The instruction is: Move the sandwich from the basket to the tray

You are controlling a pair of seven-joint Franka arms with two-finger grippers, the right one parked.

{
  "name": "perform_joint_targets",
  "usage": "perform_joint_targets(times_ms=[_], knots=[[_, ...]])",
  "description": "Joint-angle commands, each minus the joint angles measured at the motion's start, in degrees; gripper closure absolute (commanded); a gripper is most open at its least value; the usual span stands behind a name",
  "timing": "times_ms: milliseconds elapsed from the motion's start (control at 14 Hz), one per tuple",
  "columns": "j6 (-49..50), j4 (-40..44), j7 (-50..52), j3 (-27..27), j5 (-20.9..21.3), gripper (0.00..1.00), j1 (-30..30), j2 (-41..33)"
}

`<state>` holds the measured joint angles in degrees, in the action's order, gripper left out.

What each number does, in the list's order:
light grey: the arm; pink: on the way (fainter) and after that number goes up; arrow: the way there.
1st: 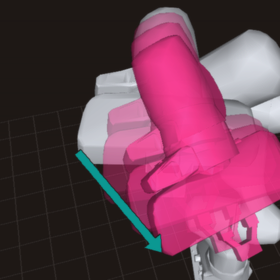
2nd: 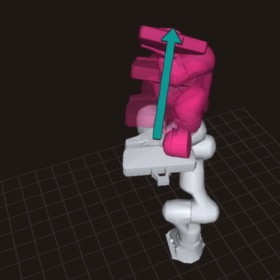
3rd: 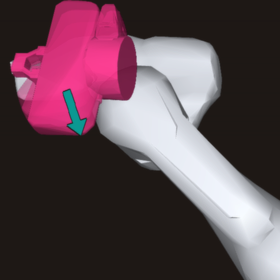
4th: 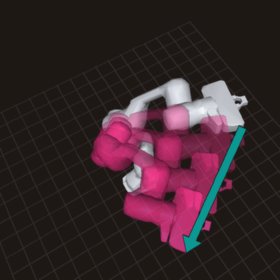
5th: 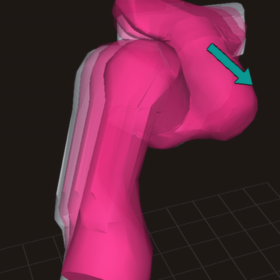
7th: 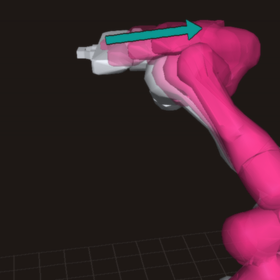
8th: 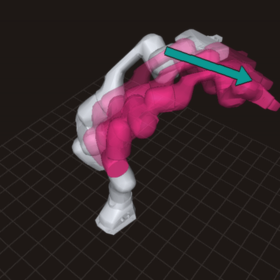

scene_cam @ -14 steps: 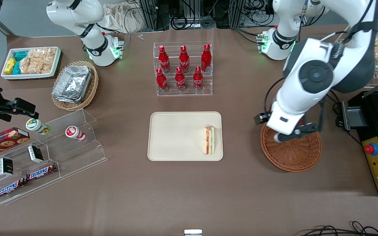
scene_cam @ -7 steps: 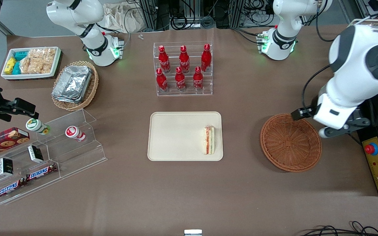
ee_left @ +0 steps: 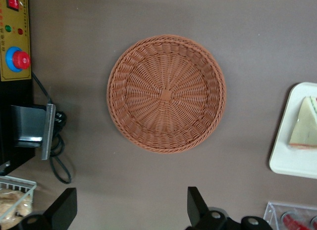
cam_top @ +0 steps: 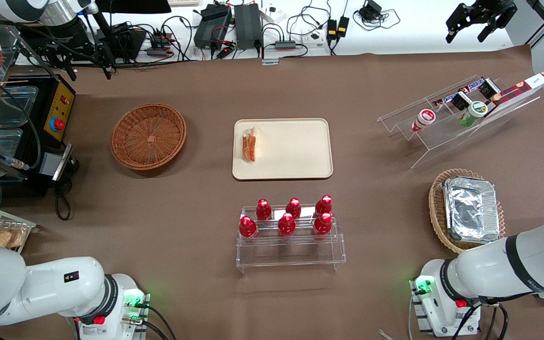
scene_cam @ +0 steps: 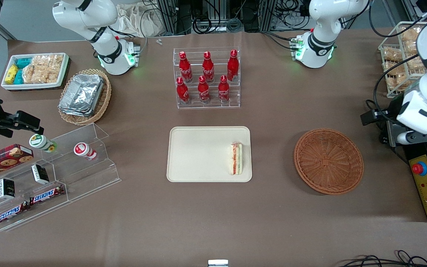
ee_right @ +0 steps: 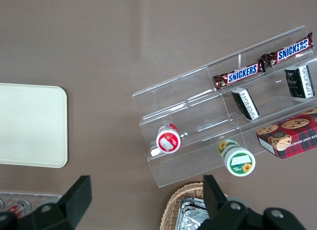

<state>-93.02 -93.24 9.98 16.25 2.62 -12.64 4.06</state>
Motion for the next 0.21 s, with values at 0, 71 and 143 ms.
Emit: perform_joint_targets(times_ms=[0, 71, 143], knots=[[4.2, 3.8, -5.0, 0.6, 0.2, 0.00, -1.0, 0.6], [4.2, 4.3, -5.2, 0.6, 0.2, 0.00, -1.0, 1.0], [4.1, 4.3, -5.2, 0.7, 0.1, 0.00, -1.0, 1.0]])
